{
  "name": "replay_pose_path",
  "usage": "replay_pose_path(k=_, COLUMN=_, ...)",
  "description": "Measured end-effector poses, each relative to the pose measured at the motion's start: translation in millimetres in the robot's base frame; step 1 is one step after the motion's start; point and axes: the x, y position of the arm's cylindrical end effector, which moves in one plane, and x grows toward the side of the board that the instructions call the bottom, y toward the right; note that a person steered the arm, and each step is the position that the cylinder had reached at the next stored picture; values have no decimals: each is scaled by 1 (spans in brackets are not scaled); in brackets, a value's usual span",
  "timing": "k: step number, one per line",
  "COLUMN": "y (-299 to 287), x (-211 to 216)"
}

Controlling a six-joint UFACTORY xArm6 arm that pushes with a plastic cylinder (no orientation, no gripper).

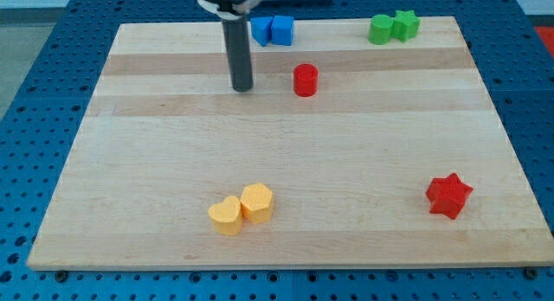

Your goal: Push the red circle into the red star

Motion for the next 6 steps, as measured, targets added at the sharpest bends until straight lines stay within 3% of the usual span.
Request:
replay_pose_path(k=1, y=32, x=-16)
replay_pose_path(k=2, y=124, x=-3)
replay_pose_path(k=3, y=207, x=50)
replay_pose_path(k=4, y=244, x=85)
replay_pose_path(k=6, y=189, x=36)
